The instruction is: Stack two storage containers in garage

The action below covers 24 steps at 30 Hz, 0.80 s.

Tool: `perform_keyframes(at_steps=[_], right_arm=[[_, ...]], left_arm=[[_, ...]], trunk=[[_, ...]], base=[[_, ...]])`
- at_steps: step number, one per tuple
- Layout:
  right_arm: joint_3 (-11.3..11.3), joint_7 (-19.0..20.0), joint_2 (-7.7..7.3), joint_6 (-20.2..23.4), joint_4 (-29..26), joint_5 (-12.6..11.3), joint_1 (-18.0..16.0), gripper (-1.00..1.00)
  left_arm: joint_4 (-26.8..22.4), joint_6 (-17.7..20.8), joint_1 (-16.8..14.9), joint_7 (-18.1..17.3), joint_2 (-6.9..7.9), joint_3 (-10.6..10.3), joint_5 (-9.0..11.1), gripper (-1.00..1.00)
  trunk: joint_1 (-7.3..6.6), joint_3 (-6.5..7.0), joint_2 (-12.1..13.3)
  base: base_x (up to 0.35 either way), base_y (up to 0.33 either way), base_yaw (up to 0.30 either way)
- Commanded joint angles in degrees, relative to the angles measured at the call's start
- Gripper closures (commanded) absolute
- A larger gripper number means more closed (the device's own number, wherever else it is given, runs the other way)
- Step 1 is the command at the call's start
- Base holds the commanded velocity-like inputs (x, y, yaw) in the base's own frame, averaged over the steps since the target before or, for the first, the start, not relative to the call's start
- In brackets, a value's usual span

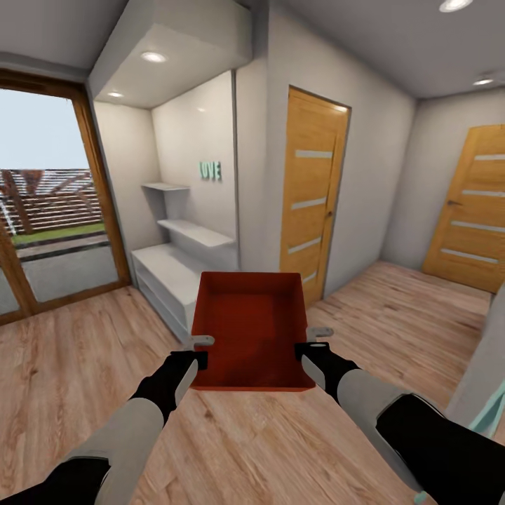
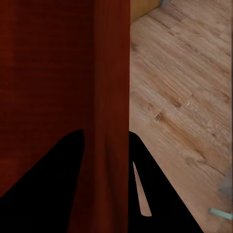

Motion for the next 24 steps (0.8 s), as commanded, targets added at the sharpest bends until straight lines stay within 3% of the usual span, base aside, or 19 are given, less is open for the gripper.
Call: perform_keyframes(at_steps=[1,11,24], right_arm=[[4.2,-5.5,-0.02,-4.5,-0.1,1.2,0.0,1.00],[4.2,-5.5,-0.02,-4.5,-0.1,1.2,0.0,1.00],[4.2,-5.5,-0.02,-4.0,-0.1,1.1,0.0,1.00]], left_arm=[[0.0,0.1,0.0,0.2,-0.04,-0.1,2.0,1.00],[-0.5,0.1,0.0,0.3,-0.04,-0.2,2.0,1.00],[-0.6,0.1,0.0,0.3,-0.04,-0.2,2.0,1.00]], trunk=[[0.05,-0.04,0.0],[0.05,-0.22,0.0],[0.05,-0.22,0.0]], base=[[0.322,0.000,-0.224],[0.278,0.000,-0.218],[0.022,0.000,-0.042]])
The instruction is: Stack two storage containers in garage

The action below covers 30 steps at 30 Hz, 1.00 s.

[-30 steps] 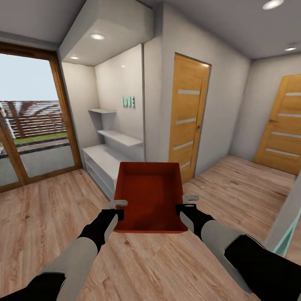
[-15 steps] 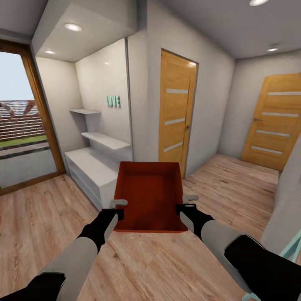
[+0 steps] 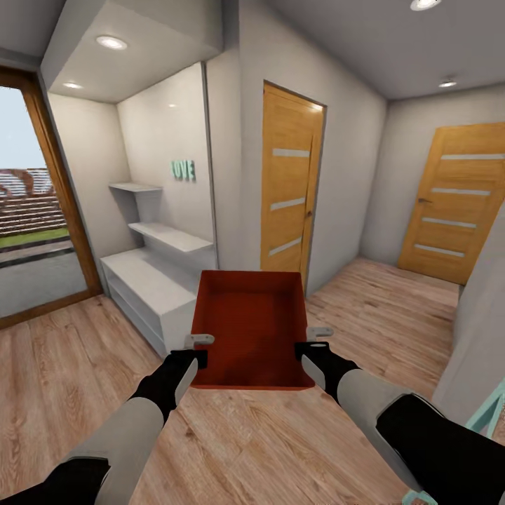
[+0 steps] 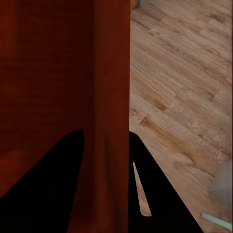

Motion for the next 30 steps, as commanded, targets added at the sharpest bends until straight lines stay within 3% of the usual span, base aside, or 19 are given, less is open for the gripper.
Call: perform_keyframes(at_steps=[1,16,30], right_arm=[[4.4,-5.6,-0.03,-3.3,-0.1,1.2,0.0,1.00],[4.4,-5.7,0.06,-3.6,-0.1,1.2,0.0,1.00],[4.4,-5.6,0.06,-3.9,-0.1,1.3,0.0,1.00]], left_arm=[[0.1,0.0,0.0,0.2,-0.05,0.0,2.2,1.00],[0.0,0.0,0.0,0.7,-0.14,-0.1,2.2,1.00],[0.1,0.0,0.0,0.7,-0.08,-0.1,2.2,1.00]], trunk=[[0.02,-0.03,0.0],[0.02,-0.03,0.0],[0.02,-0.03,0.0]], base=[[0.000,0.000,-0.183],[0.010,0.003,-0.233],[0.266,0.181,-0.022]])
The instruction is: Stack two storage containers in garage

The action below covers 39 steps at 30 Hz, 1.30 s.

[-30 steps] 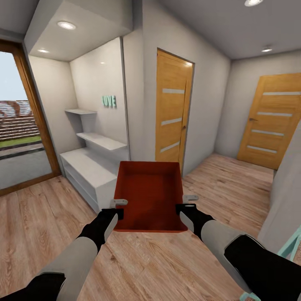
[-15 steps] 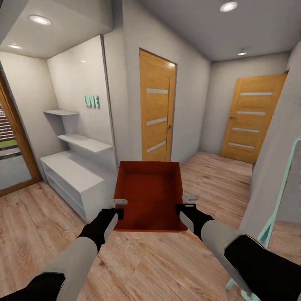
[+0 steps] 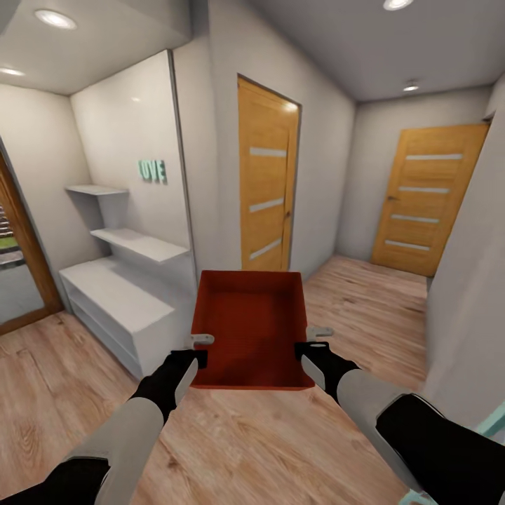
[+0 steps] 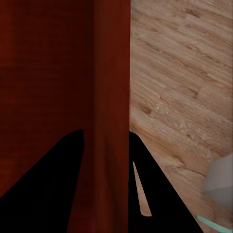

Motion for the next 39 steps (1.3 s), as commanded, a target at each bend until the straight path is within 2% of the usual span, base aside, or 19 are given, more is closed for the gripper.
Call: perform_keyframes(at_steps=[1,19,39], right_arm=[[4.4,-5.5,-0.01,-3.8,-0.1,1.2,0.0,1.00],[4.4,-5.6,-0.01,-3.8,-0.1,1.1,0.0,1.00],[4.4,-5.6,-0.01,-3.8,-0.1,1.2,0.0,1.00]], left_arm=[[0.1,0.1,0.0,0.3,-0.12,0.2,1.7,1.00],[0.1,0.1,0.0,0.3,-0.17,0.2,1.7,1.00],[0.0,0.1,0.0,0.3,-0.16,0.2,1.7,1.00]], trunk=[[0.05,-0.02,0.0],[0.05,-0.02,0.0],[0.05,-0.02,0.0]], base=[[0.284,0.199,-0.035],[0.284,0.195,-0.217],[0.210,0.012,-0.242]])
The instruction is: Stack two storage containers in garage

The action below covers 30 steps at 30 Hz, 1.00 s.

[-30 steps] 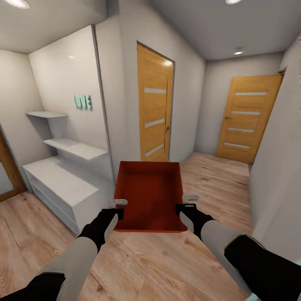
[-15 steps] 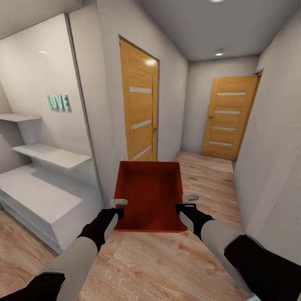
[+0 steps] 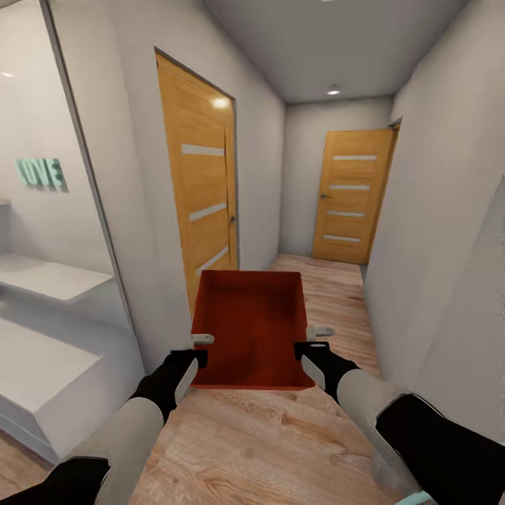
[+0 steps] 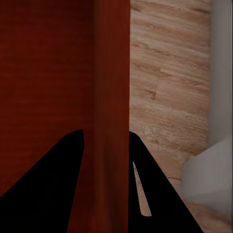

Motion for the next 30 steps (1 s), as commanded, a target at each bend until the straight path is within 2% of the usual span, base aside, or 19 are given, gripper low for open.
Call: perform_keyframes(at_steps=[1,10,30], right_arm=[[4.5,-5.6,0.00,-3.7,-0.1,1.2,0.0,1.00],[4.5,-5.6,0.00,-3.7,-0.2,1.2,0.0,1.00],[4.5,-5.6,0.00,-3.7,-0.1,1.2,0.0,1.00]], left_arm=[[0.1,0.1,0.0,0.3,-0.15,0.2,1.7,1.00],[0.1,0.1,0.0,0.3,-0.12,0.2,1.7,1.00],[0.2,0.1,0.0,0.3,-0.10,0.2,1.7,1.00]], trunk=[[0.04,-0.02,0.0],[0.04,-0.02,0.0],[0.04,-0.02,0.0]], base=[[0.200,0.000,-0.242],[0.225,0.021,-0.242],[0.299,0.136,-0.242]])
